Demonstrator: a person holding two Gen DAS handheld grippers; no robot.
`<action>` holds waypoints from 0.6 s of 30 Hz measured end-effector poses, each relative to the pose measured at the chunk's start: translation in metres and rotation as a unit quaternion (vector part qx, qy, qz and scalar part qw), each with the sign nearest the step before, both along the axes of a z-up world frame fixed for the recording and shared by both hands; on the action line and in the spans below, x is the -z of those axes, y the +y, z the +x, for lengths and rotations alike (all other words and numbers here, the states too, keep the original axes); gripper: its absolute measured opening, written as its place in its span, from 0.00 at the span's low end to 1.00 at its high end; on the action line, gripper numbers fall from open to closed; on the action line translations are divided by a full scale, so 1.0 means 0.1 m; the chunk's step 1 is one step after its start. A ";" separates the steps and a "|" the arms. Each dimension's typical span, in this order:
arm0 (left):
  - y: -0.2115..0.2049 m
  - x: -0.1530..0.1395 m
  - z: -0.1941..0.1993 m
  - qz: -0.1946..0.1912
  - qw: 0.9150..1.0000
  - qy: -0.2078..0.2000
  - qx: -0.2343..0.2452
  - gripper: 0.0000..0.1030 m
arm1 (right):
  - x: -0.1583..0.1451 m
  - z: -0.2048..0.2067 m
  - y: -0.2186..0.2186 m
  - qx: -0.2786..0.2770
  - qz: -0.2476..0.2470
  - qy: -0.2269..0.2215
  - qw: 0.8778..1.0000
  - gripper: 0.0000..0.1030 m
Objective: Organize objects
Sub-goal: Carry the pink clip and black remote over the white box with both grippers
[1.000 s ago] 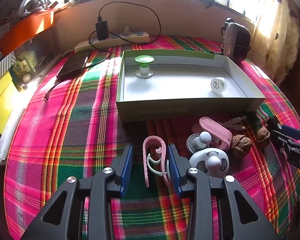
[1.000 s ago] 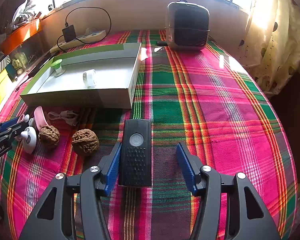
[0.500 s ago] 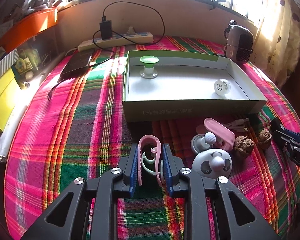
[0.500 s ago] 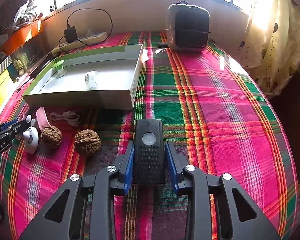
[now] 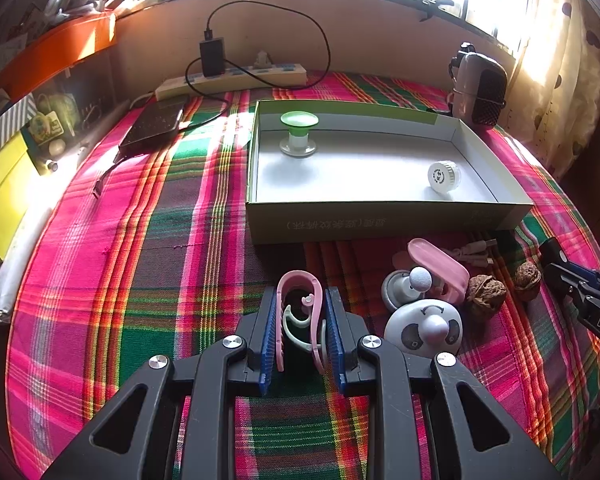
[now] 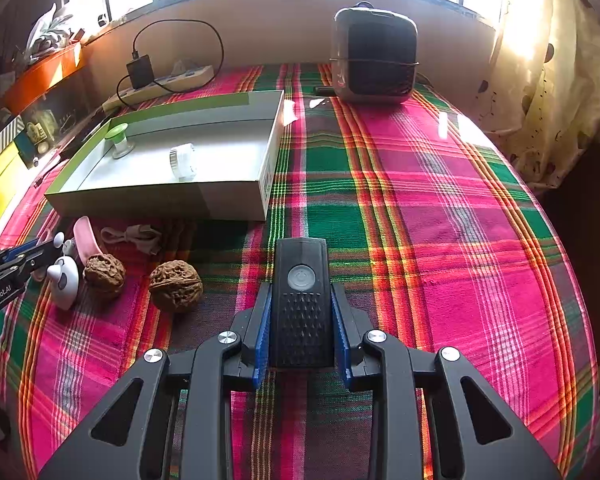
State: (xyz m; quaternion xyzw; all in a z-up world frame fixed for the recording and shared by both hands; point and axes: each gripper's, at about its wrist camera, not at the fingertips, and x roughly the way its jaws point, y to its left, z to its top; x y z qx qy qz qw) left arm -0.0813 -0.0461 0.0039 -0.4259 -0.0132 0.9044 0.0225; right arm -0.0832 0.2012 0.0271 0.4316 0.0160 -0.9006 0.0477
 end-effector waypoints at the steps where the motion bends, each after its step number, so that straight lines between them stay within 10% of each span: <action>1: 0.00 0.00 0.00 0.002 1.000 -0.001 0.000 0.20 | 0.00 0.00 0.00 -0.001 0.000 0.000 1.000 0.27; 18: -0.01 -0.34 -0.05 0.008 0.999 0.031 0.015 0.20 | -0.28 -0.06 -0.06 -0.021 -0.014 0.023 0.999 0.27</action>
